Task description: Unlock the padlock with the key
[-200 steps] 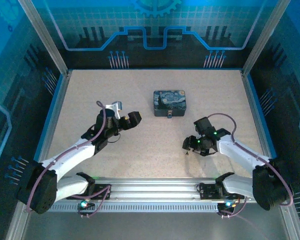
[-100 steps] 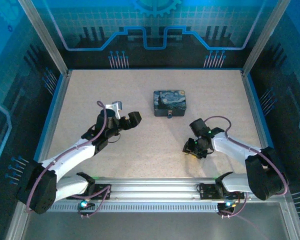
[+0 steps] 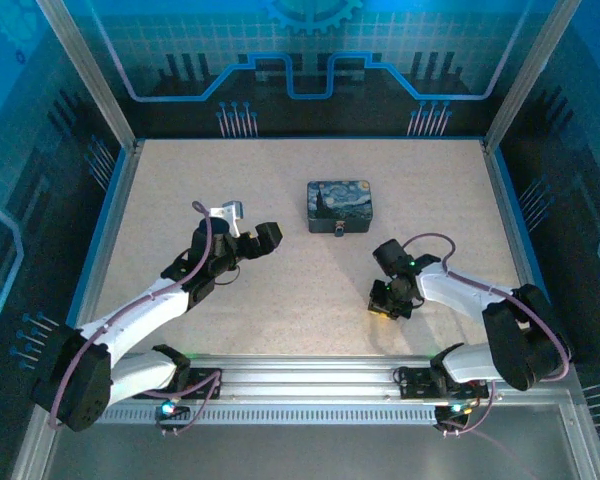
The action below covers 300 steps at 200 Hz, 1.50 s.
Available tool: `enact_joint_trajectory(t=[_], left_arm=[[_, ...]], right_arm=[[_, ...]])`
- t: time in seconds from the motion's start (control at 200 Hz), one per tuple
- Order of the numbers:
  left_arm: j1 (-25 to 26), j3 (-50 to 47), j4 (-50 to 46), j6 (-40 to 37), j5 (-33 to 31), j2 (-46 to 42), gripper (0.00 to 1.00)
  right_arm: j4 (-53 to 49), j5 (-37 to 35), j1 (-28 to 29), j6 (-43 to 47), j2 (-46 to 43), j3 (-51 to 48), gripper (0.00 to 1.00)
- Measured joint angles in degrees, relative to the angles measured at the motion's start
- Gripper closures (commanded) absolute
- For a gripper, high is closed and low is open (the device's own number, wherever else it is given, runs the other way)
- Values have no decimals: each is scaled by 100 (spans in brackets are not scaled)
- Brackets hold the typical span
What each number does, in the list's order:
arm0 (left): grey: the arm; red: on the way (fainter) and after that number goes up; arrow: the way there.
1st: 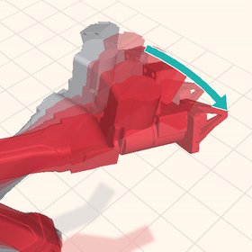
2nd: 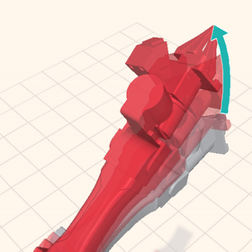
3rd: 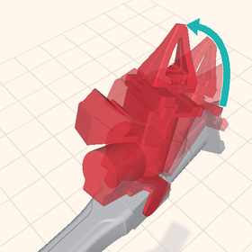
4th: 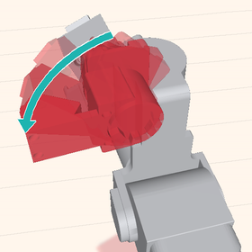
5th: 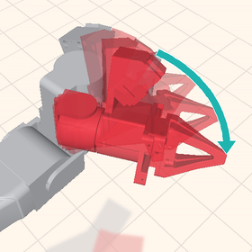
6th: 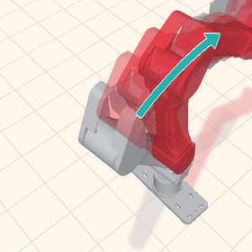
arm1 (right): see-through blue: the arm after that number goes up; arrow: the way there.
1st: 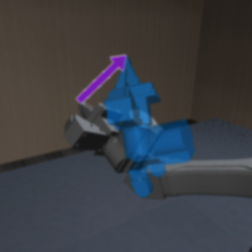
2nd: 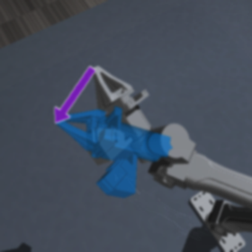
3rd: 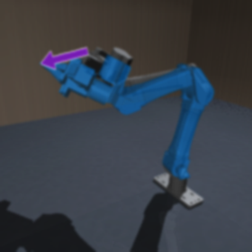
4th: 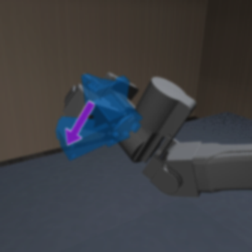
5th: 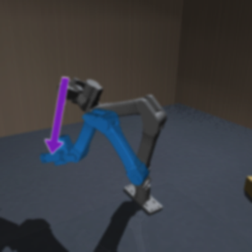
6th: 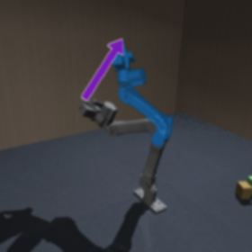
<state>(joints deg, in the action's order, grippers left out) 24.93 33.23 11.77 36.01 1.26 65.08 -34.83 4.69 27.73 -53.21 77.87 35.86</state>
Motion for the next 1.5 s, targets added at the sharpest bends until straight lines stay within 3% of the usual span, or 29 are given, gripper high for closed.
enact_joint_trajectory(t=[0.26, 0.515, 0.71, 0.98, 1.261, 1.501], left_arm=[[0, 0, -50, -20, 0, -42, 1], [0, 0, -107, -35, 4, -109, 1], [0, 76, -153, 15, 203, -109, 1], [7, 597, 136, 350, 1110, 90, 17], [542, 1158, 627, 741, 1770, 723, 31], [953, 1434, 931, 833, 1860, 1113, 42]], right_arm=[[-13, 13, 11, 133, 127, 120, 98], [146, -107, 68, 424, -7, 120, 100], [645, -323, 258, 911, -1025, 96, 100], [1952, -568, 660, 1912, -2256, 101, 100], [2990, -570, 999, 2306, -2299, 229, 100], [3630, -452, 1137, 2170, -2092, 358, 100]])
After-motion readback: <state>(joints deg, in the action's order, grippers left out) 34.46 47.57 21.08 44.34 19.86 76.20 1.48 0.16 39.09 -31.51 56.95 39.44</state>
